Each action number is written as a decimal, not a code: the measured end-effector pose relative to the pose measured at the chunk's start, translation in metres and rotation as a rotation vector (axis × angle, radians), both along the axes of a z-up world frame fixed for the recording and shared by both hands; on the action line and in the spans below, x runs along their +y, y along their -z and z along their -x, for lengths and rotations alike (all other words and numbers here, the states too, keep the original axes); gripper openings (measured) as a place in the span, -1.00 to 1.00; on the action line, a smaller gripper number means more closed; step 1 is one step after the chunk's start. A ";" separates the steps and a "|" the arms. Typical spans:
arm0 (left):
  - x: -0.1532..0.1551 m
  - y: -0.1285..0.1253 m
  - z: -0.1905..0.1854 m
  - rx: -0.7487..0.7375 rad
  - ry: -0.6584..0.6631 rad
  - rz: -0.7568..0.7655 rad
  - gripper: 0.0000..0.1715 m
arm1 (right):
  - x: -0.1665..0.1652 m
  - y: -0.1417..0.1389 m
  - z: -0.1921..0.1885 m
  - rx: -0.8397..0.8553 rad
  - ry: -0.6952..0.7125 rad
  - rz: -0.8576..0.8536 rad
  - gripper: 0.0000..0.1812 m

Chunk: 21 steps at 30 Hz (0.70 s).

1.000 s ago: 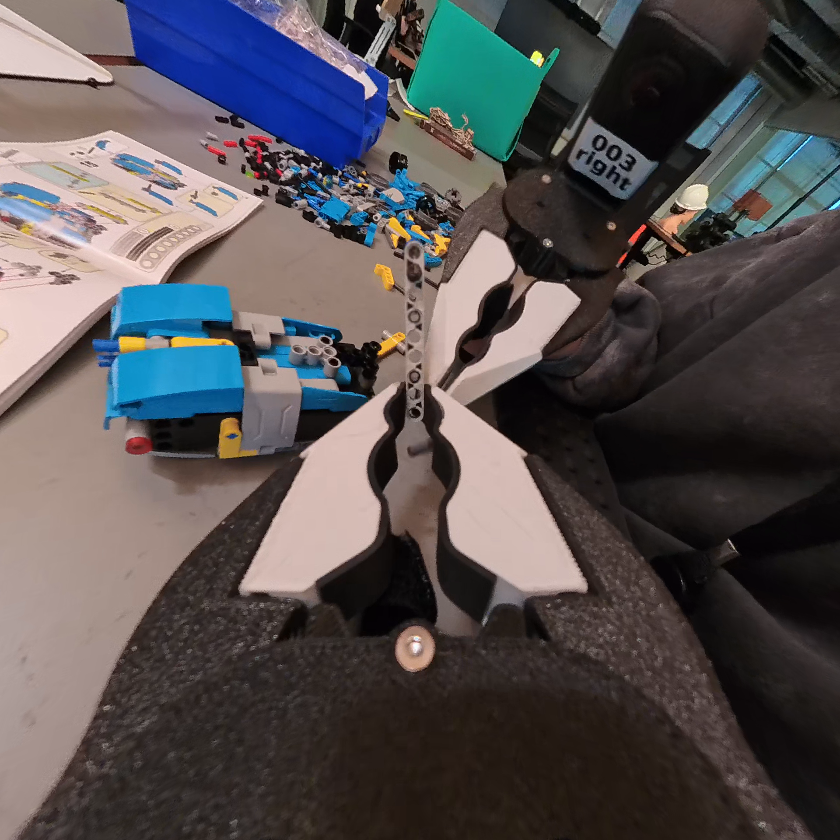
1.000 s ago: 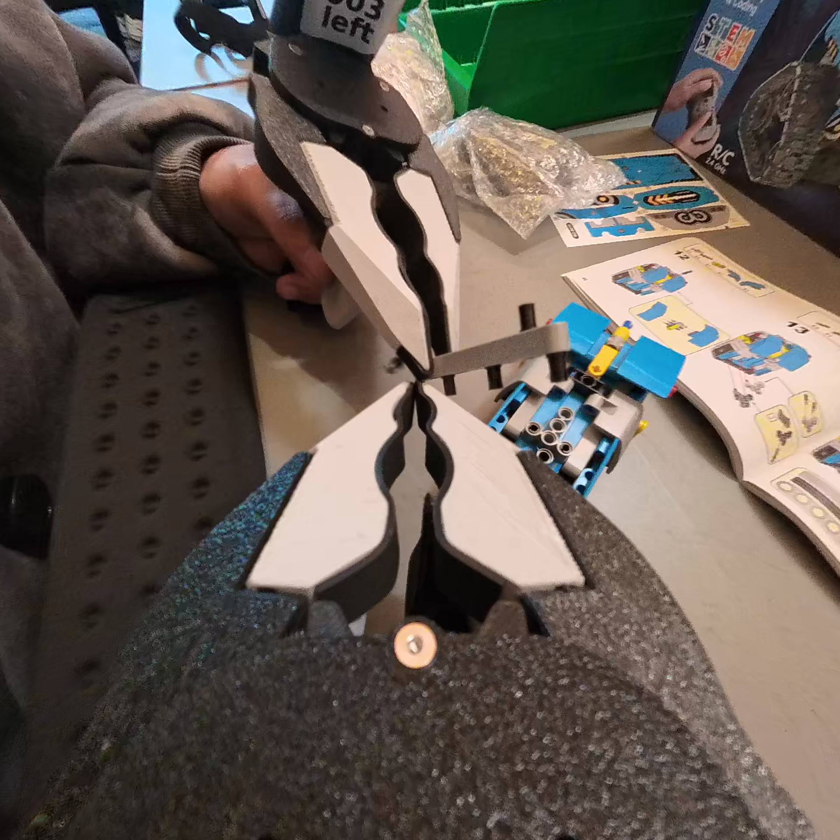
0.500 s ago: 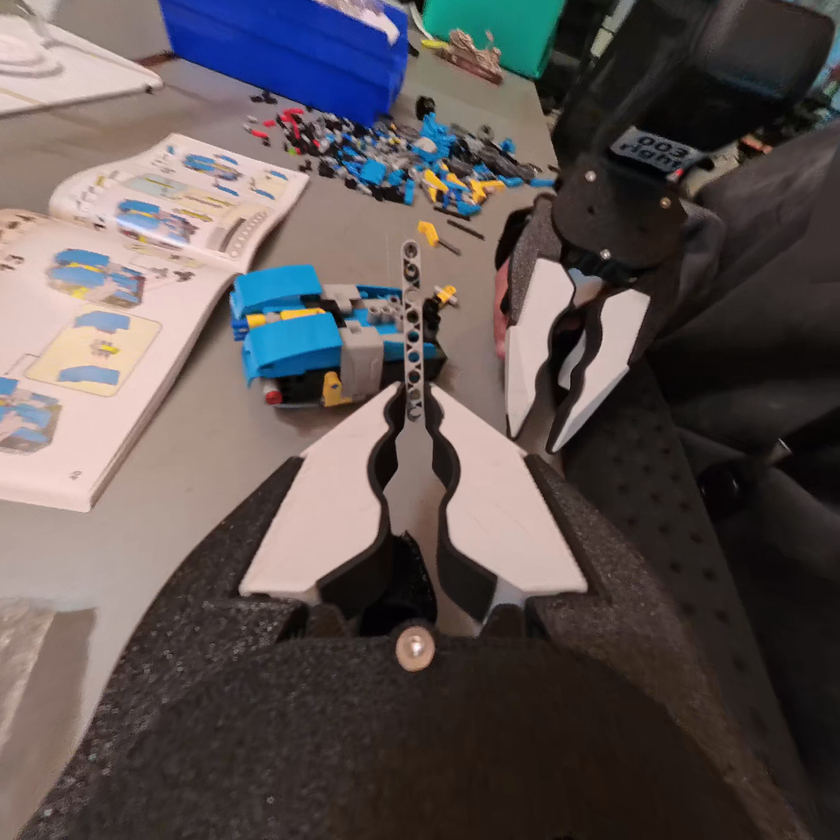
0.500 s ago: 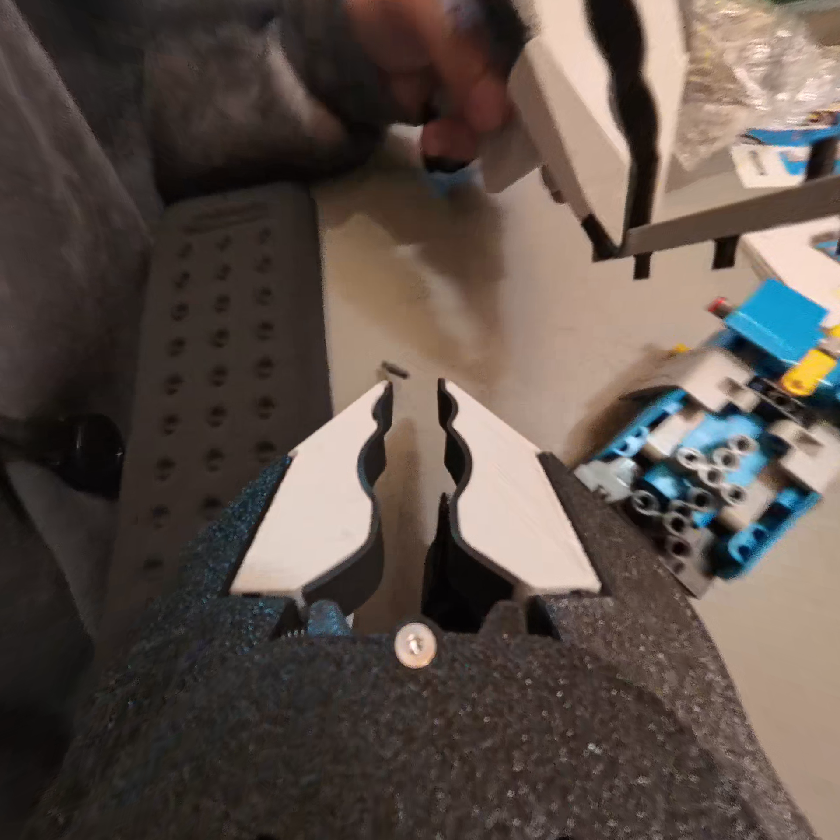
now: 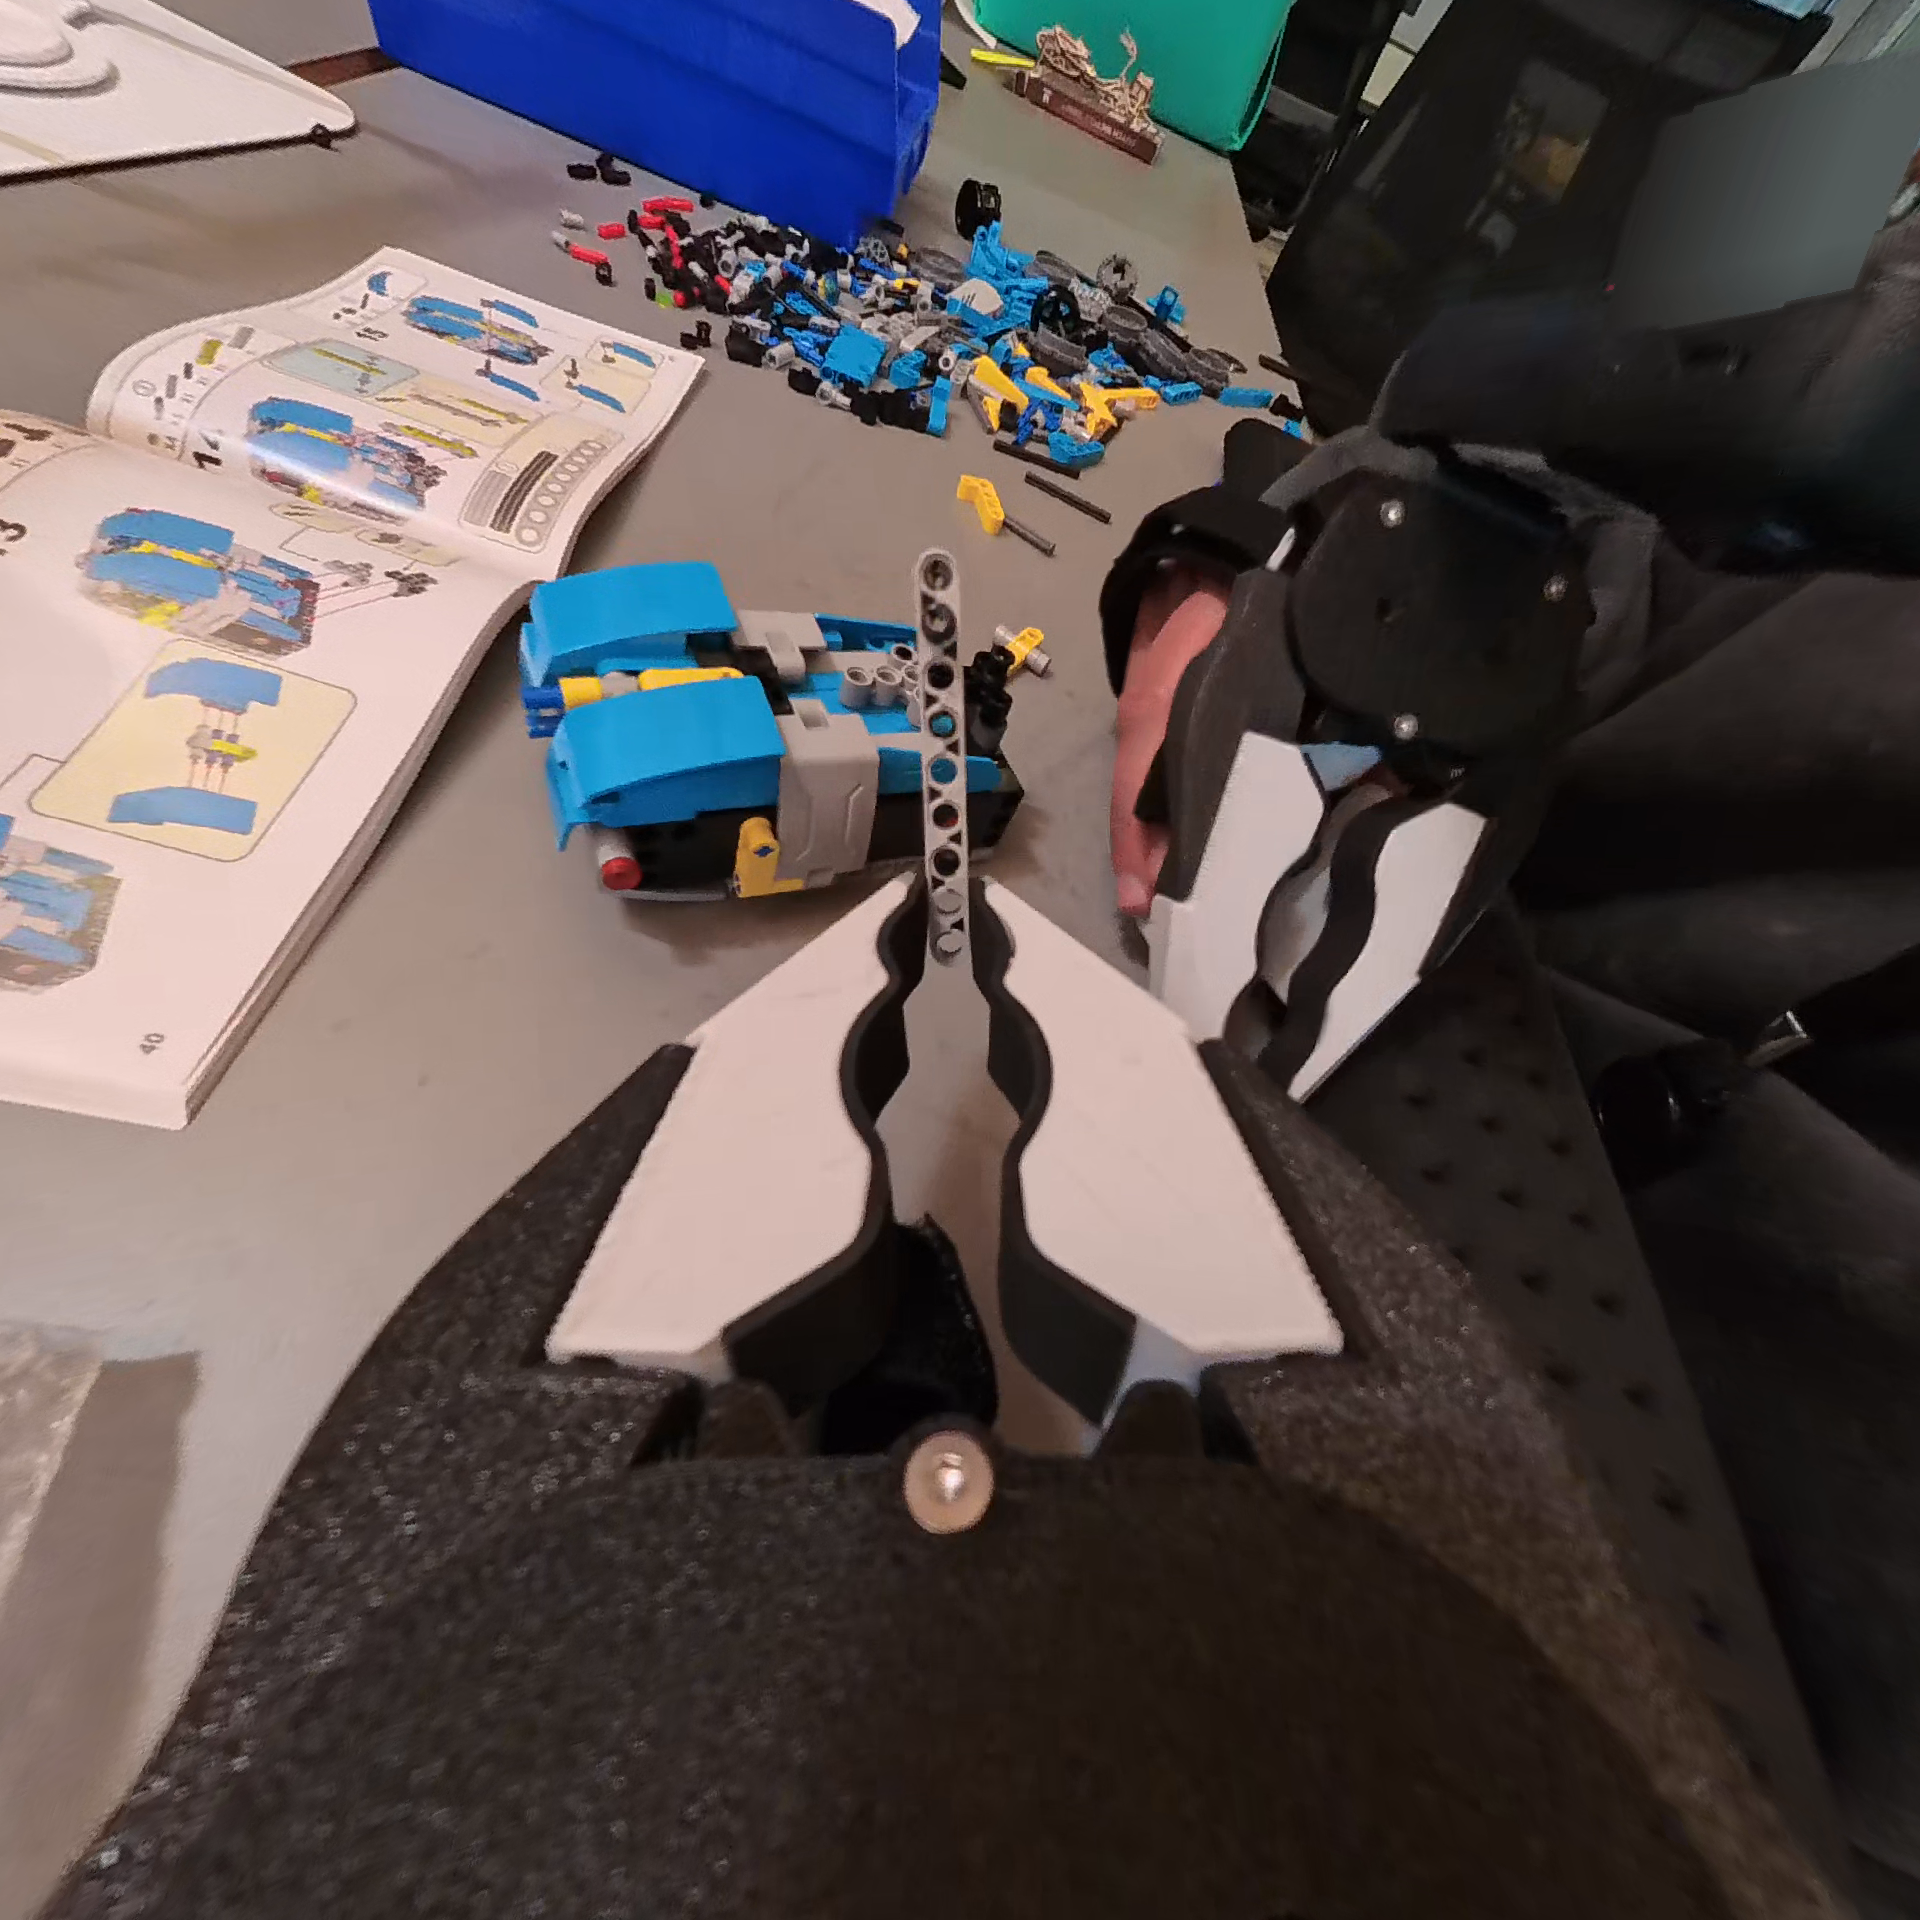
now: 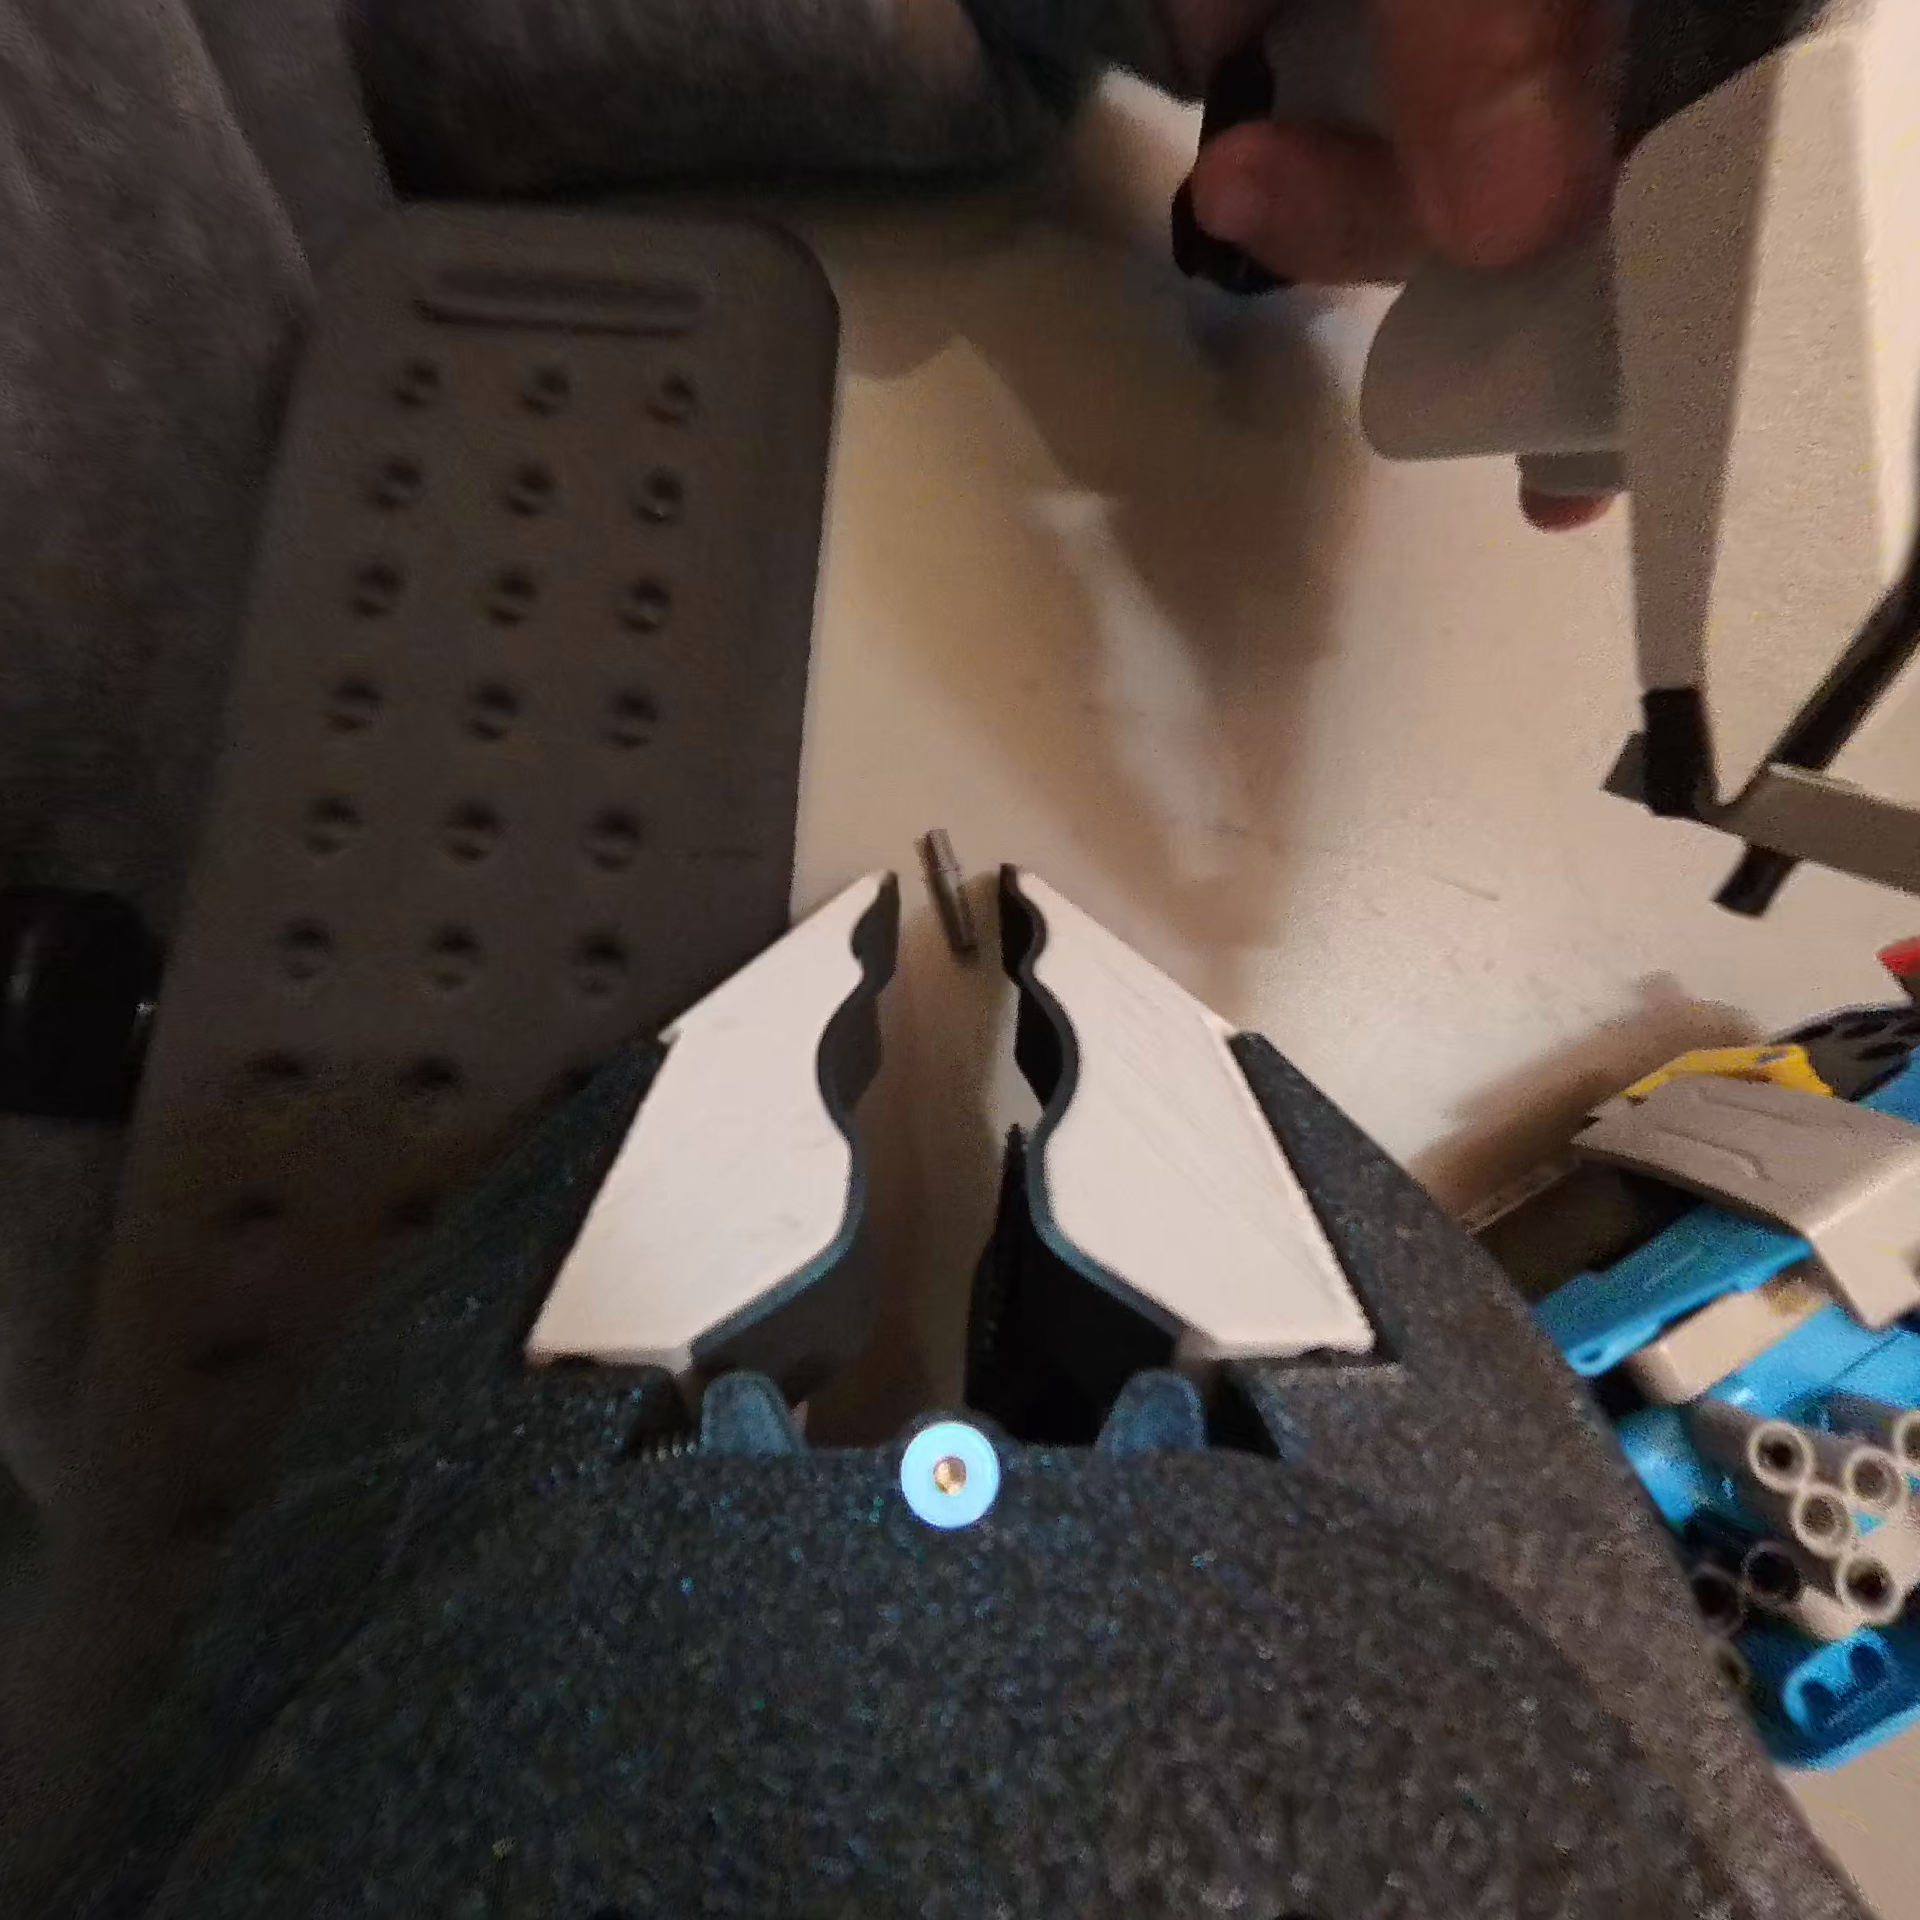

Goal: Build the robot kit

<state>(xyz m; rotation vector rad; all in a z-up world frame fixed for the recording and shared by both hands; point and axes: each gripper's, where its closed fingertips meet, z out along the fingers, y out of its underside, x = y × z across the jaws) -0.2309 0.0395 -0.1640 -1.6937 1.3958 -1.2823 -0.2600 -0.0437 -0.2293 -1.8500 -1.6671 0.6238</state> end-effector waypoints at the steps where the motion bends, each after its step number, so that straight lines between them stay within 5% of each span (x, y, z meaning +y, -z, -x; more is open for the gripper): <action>1: 0.000 0.000 0.000 0.002 0.001 0.003 -0.92 | 0.001 0.000 0.001 -0.008 -0.010 0.006 -0.85; 7: -0.003 0.002 -0.001 0.009 0.007 0.005 -0.92 | 0.001 0.002 -0.001 -0.066 -0.010 0.100 -0.90; 18: -0.001 0.006 -0.002 0.018 -0.002 0.025 -0.92 | -0.002 0.003 -0.002 -0.205 -0.076 0.031 -0.97; 21: 0.003 0.007 0.000 0.030 -0.028 0.038 -0.92 | 0.008 -0.003 -0.002 -0.111 -0.029 0.055 -0.97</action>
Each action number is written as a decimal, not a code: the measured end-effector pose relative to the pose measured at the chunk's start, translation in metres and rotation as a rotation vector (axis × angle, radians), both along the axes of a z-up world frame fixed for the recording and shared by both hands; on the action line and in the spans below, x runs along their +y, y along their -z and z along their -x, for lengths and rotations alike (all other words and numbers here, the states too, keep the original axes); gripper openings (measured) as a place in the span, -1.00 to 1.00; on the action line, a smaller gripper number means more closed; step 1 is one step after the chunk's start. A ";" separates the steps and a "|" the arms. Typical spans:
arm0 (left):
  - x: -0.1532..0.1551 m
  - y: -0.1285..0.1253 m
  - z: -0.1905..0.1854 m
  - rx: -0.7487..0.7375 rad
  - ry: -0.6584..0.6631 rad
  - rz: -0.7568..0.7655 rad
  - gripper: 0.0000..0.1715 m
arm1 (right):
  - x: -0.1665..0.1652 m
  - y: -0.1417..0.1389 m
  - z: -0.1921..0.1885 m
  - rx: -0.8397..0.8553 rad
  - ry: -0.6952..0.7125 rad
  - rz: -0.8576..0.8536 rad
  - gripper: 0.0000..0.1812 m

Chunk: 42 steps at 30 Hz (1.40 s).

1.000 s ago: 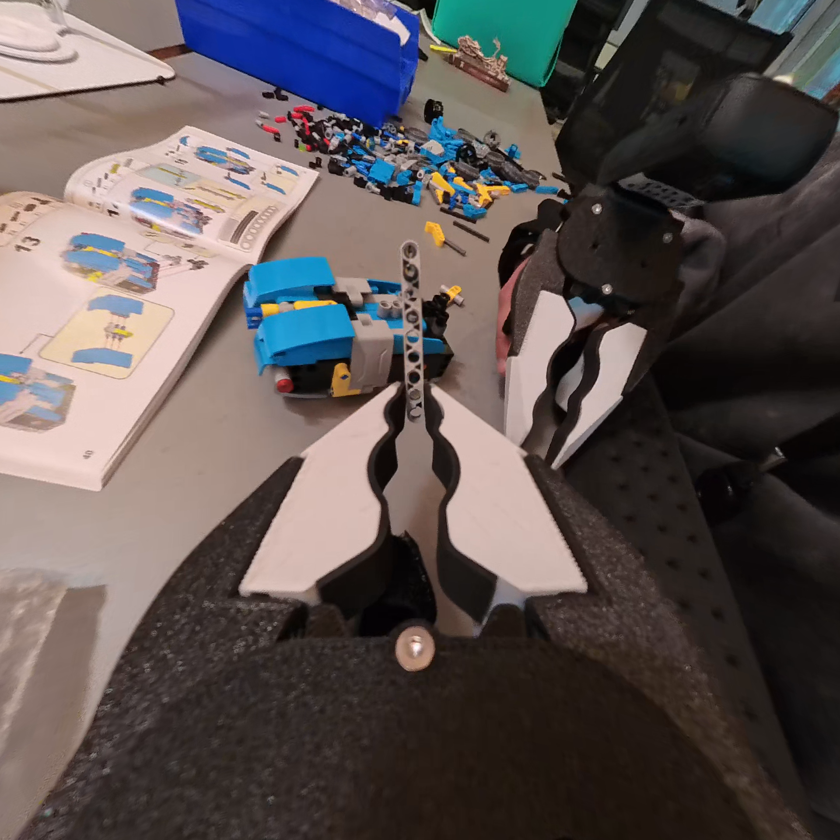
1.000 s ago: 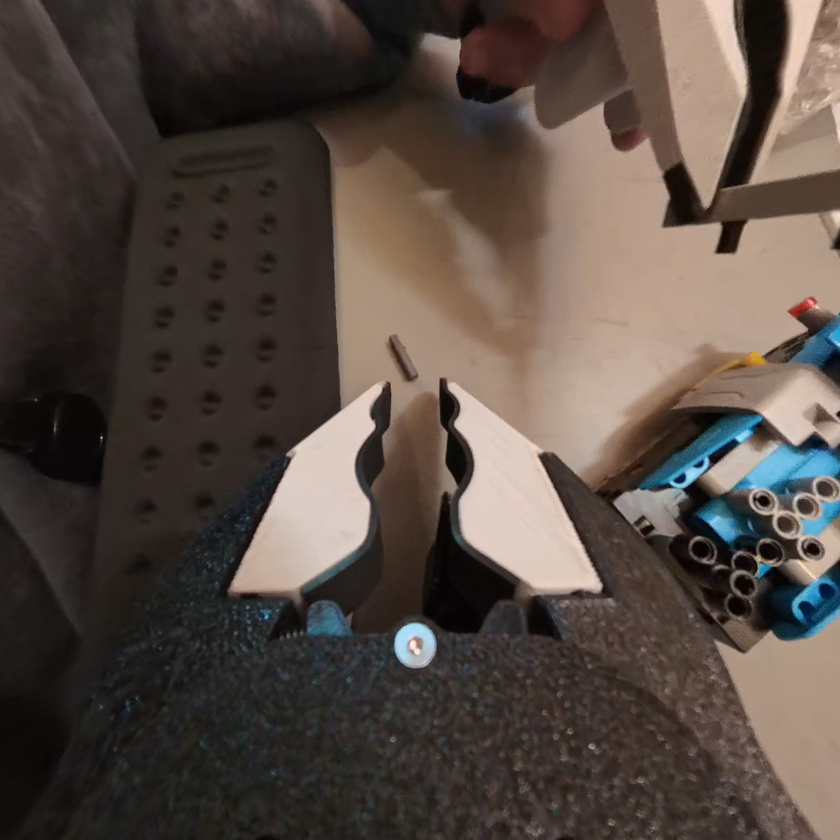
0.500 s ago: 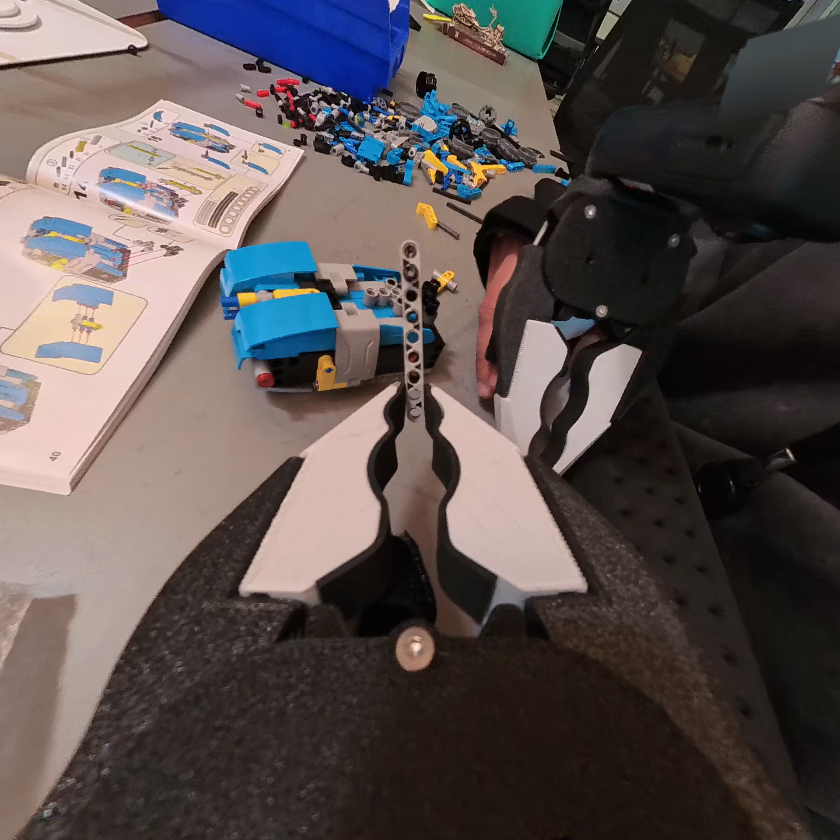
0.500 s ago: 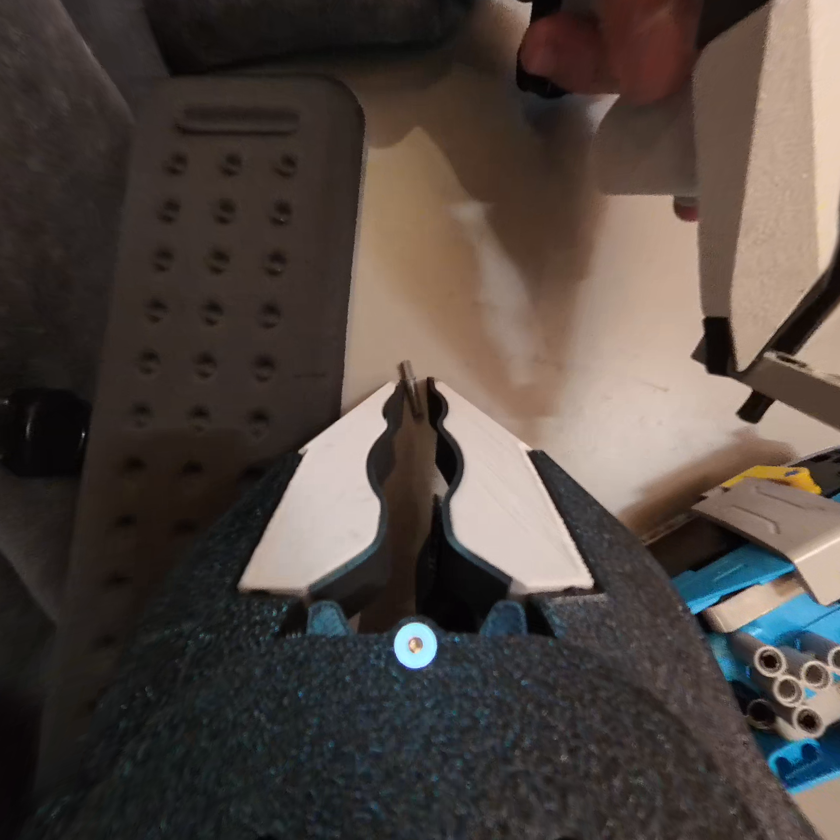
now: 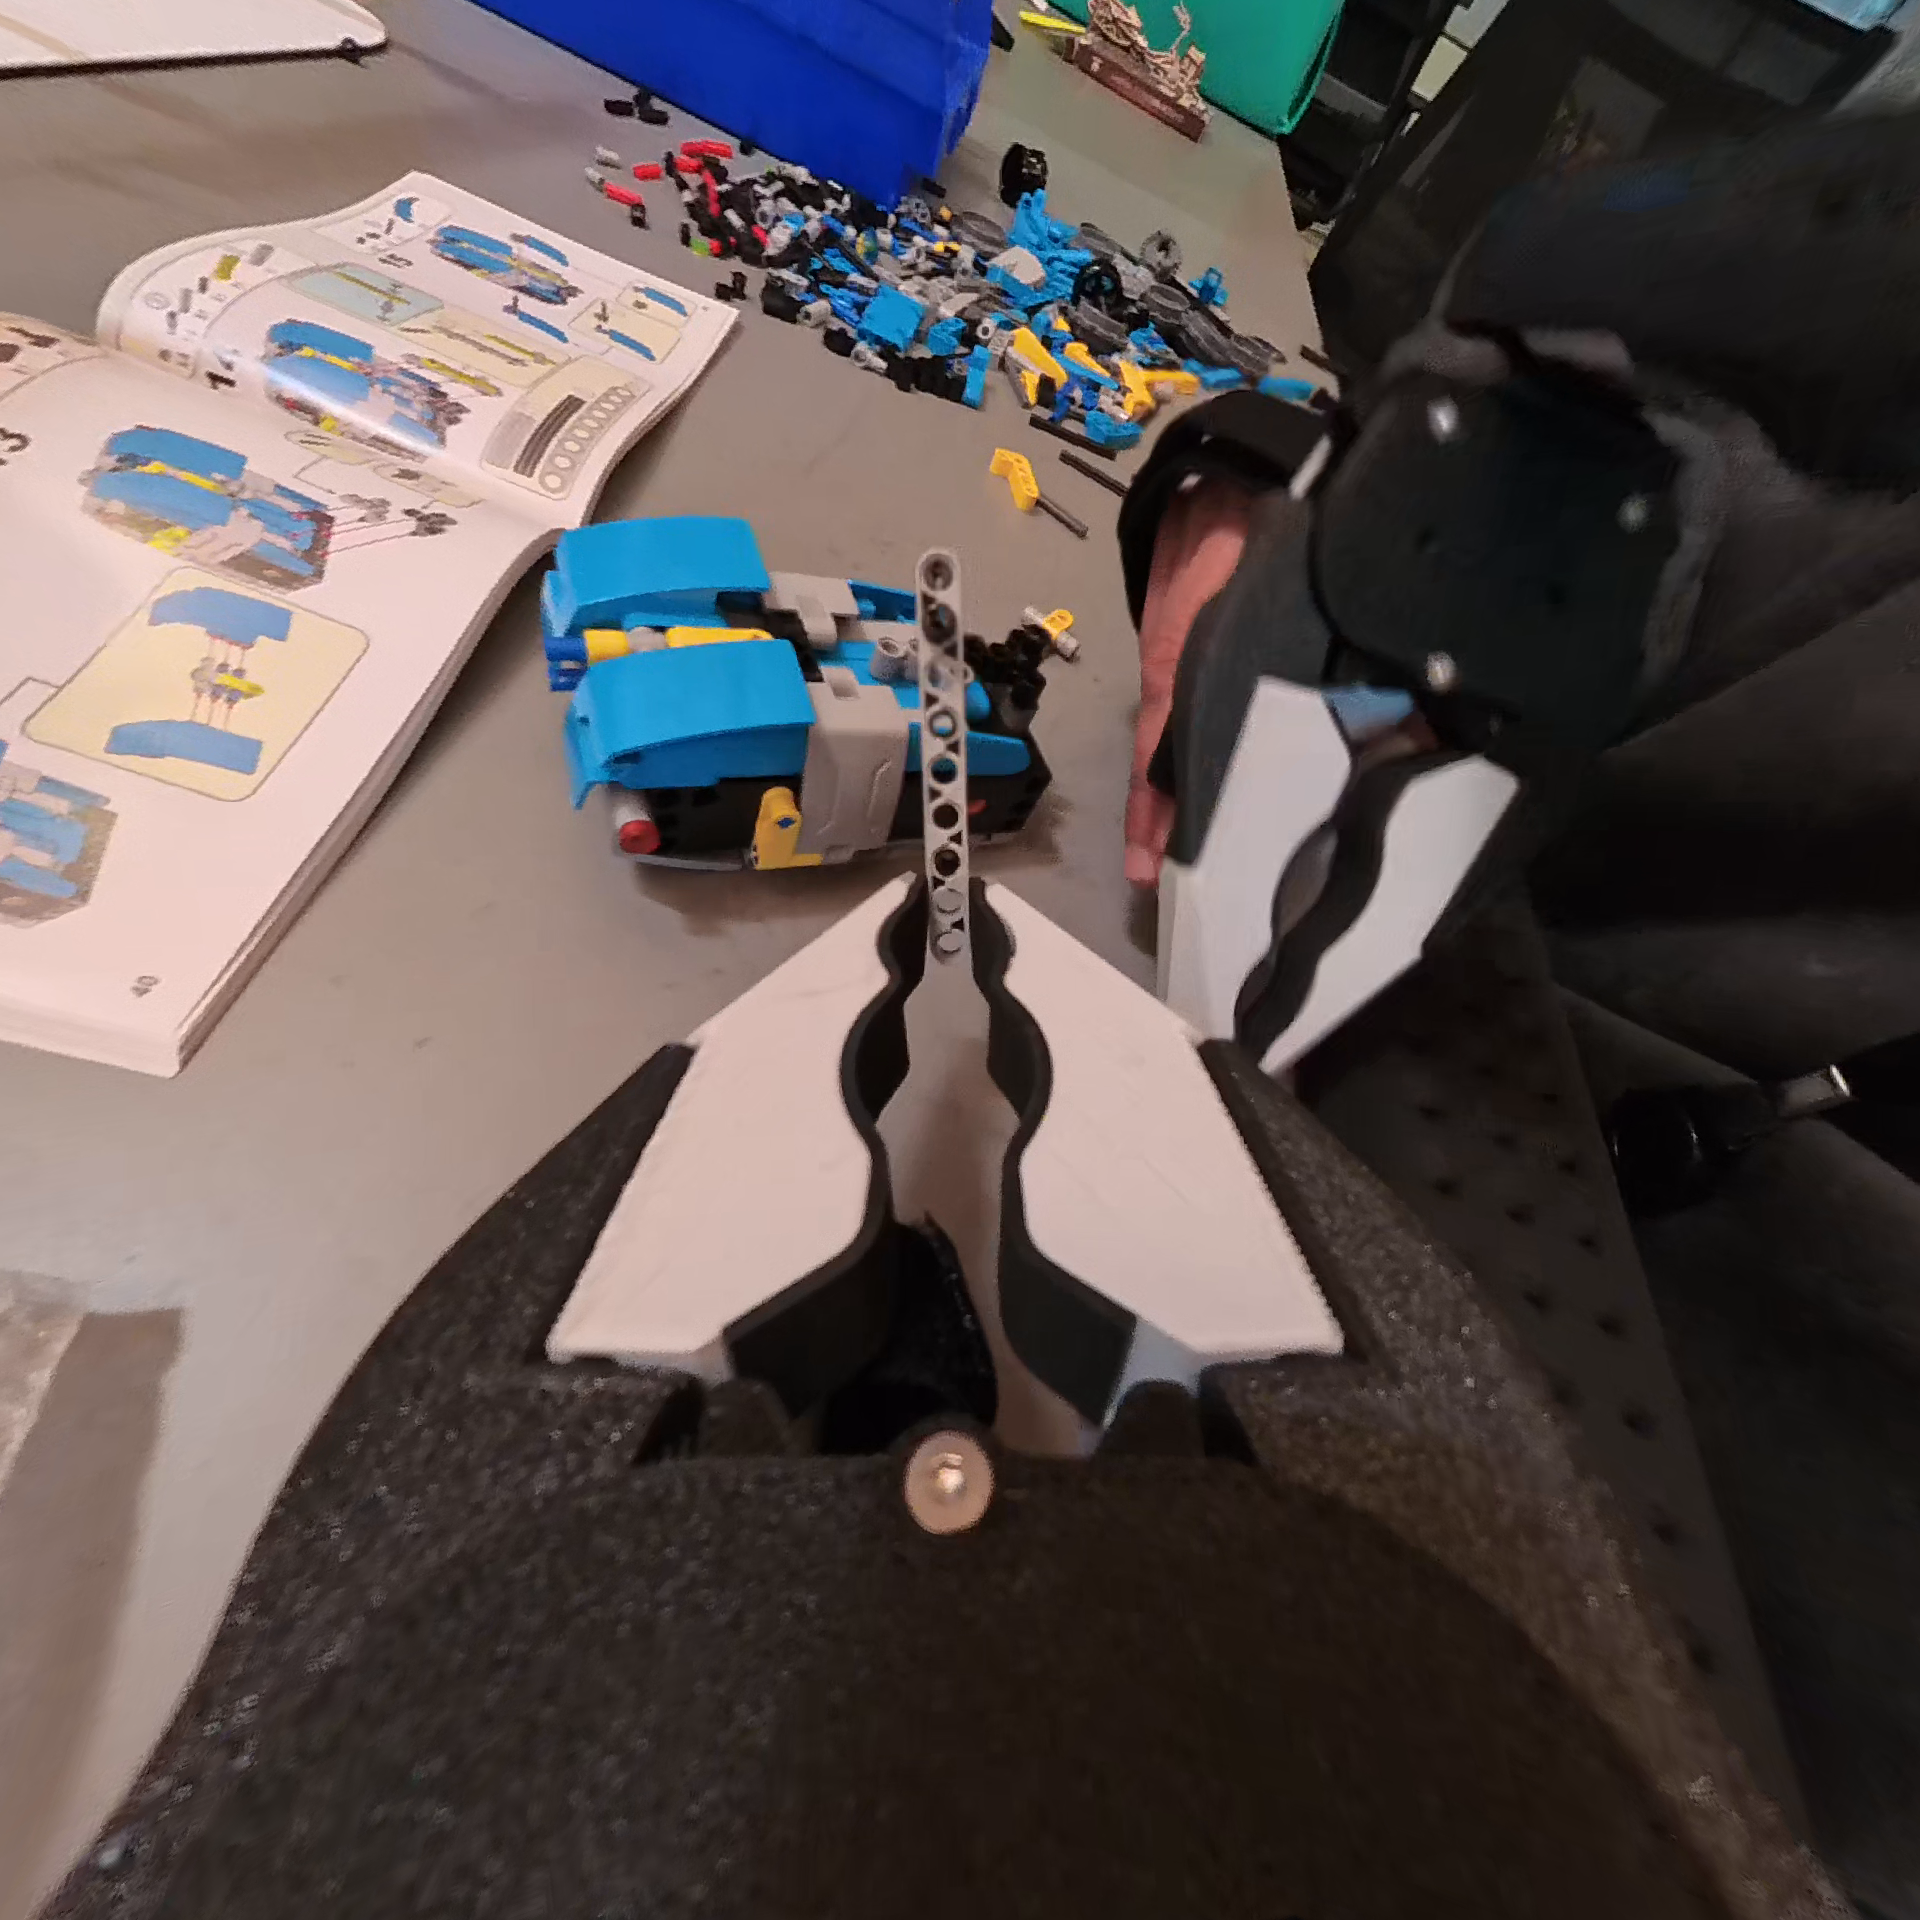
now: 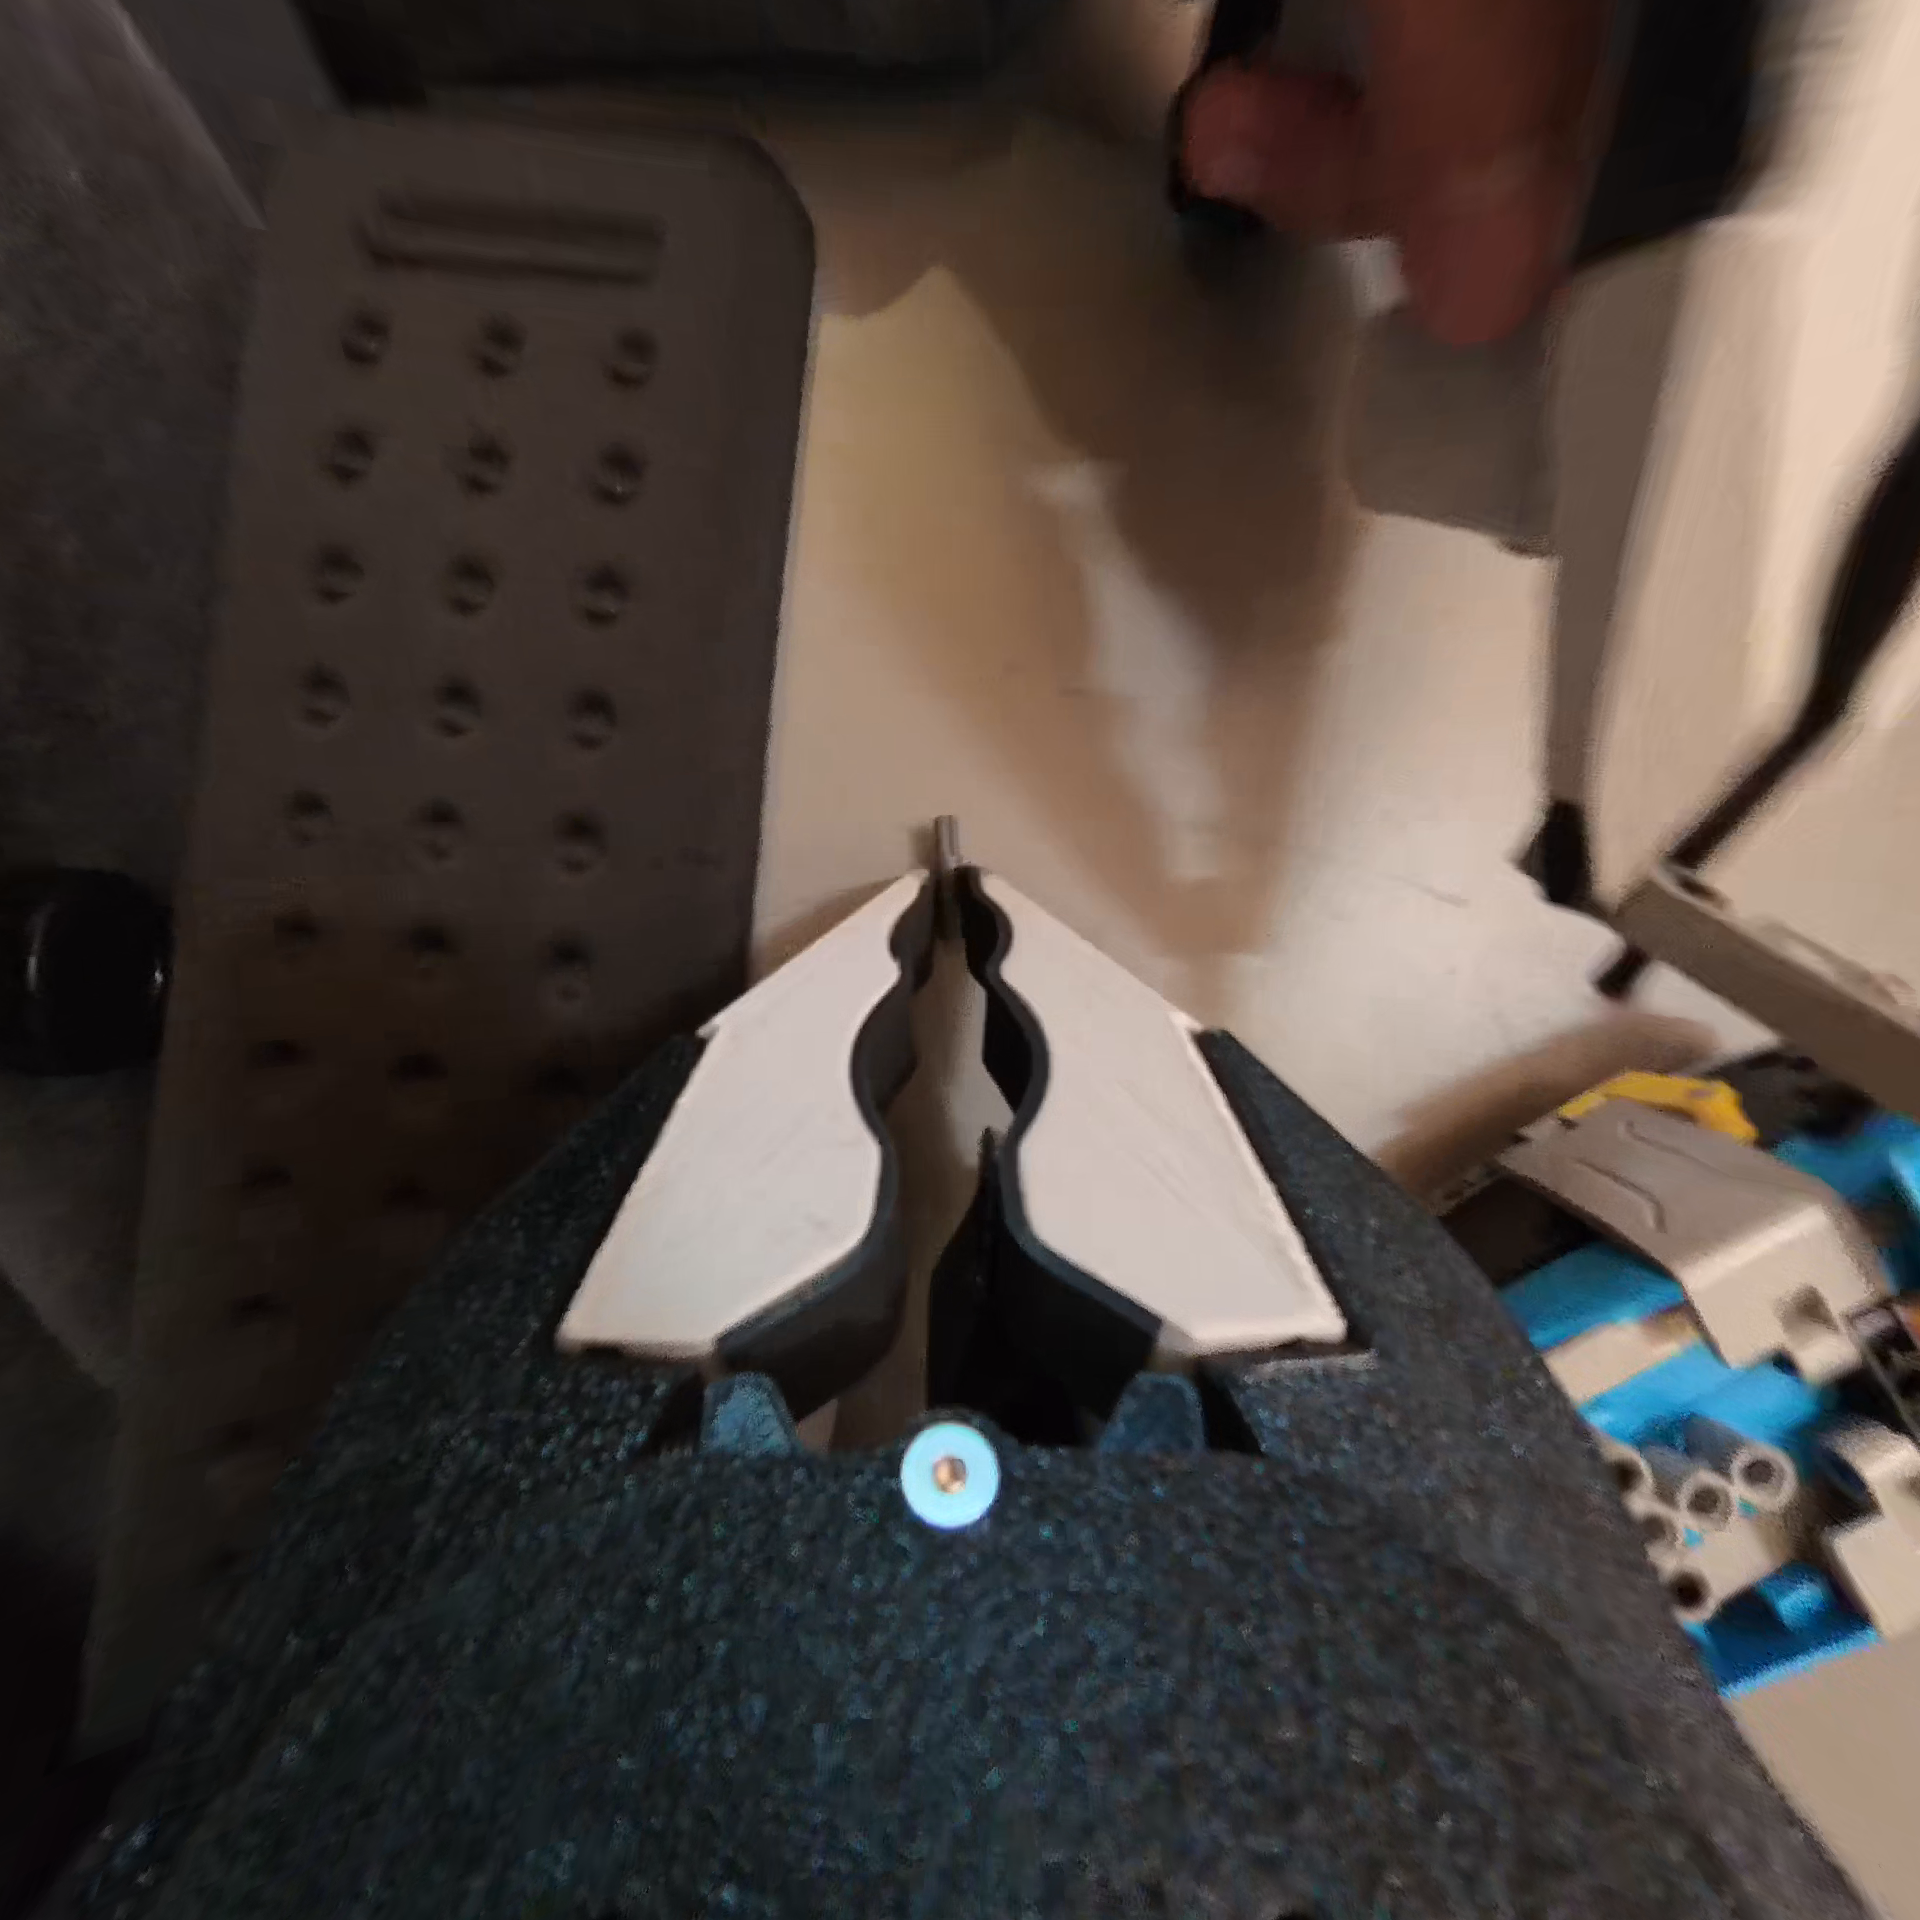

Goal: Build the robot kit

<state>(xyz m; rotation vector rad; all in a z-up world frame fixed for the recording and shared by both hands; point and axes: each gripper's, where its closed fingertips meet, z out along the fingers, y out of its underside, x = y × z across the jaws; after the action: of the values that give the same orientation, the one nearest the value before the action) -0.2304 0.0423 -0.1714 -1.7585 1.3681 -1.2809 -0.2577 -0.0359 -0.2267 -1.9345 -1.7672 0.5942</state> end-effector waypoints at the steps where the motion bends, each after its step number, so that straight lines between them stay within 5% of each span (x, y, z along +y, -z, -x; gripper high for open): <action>1: 0.002 -0.001 0.001 -0.001 -0.012 0.004 -0.92 | 0.009 -0.012 0.000 0.104 0.050 0.010 -0.97; 4: 0.004 -0.014 0.000 -0.064 -0.046 0.016 -0.92 | 0.043 -0.071 -0.011 0.472 0.239 0.018 -0.96; 8: 0.010 -0.029 -0.002 -0.163 -0.113 0.027 -0.92 | 0.067 -0.095 -0.030 0.605 0.380 -0.086 -0.96; 19: 0.007 -0.018 -0.011 -0.132 -0.154 -0.016 -0.92 | 0.082 -0.076 -0.027 0.527 0.492 -0.077 -0.95; 27: 0.015 -0.005 -0.009 0.113 -0.281 -0.591 -0.92 | 0.088 -0.060 -0.028 0.368 0.510 -0.200 -0.95; 32: 0.017 -0.003 -0.009 0.204 -0.295 -0.792 -0.92 | 0.089 -0.055 -0.028 0.294 0.506 -0.264 -0.95; 42: 0.014 -0.025 -0.009 -0.004 -0.291 -0.515 -0.92 | 0.088 -0.068 -0.026 0.356 0.483 -0.314 -0.95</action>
<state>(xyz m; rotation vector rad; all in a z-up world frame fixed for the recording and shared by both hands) -0.2213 0.0566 -0.1469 -1.5166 1.2429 -0.6965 -0.2315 0.0518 -0.1583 -1.8055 -1.0519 0.4233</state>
